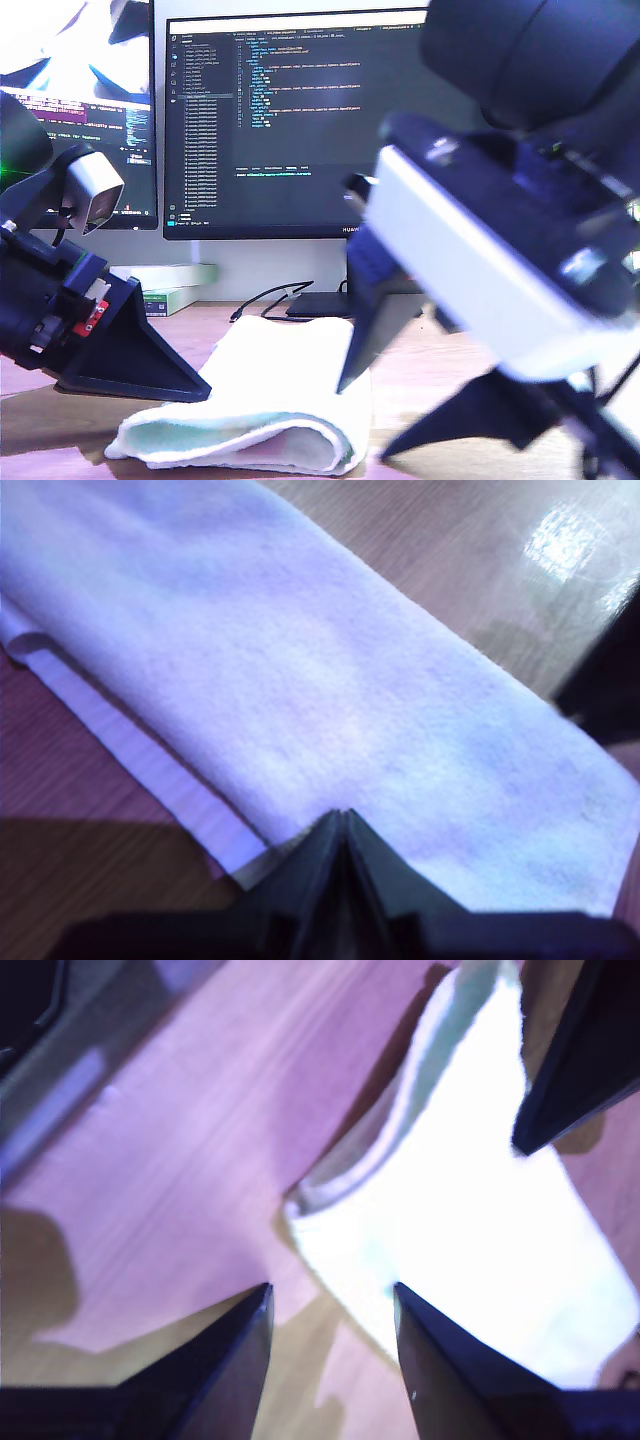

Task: Fold the tea towel to a neat square and place it to the right

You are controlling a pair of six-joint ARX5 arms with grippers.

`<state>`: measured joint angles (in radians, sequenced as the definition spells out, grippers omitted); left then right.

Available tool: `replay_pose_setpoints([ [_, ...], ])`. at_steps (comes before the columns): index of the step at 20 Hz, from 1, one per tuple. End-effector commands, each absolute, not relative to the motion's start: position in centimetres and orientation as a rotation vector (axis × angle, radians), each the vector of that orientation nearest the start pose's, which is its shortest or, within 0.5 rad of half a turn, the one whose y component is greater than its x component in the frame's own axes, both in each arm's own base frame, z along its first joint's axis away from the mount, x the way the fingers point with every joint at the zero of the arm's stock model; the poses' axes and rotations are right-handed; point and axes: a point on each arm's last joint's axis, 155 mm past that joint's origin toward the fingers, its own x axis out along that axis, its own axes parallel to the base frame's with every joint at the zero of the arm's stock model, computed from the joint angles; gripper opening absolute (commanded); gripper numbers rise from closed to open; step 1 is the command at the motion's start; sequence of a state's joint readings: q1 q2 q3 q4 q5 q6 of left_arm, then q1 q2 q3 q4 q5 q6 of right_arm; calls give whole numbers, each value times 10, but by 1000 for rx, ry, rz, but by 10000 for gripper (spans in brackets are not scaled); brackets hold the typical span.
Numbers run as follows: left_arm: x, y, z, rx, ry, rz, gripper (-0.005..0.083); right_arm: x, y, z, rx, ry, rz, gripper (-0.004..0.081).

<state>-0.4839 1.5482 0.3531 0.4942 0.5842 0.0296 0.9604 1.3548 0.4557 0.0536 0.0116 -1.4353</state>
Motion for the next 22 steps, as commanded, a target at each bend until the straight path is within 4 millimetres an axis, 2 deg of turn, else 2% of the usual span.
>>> replay_pose_setpoints([
  [1,239,-241,11,-8,742,-1032,-24,183,267,19,-1628,2,1350,343],
  [4,239,-241,11,-8,743,-1033,-24,173,258,8,-1638,54,1407,343],
  [6,239,-241,11,-8,743,-1033,-24,169,260,8,-1622,47,1436,343],
  [17,238,-242,12,-13,741,-1043,-24,173,272,13,-1591,-10,1420,356],
  [22,238,-242,12,-15,742,-1043,-24,176,277,-3,-1602,1,1433,359],
])
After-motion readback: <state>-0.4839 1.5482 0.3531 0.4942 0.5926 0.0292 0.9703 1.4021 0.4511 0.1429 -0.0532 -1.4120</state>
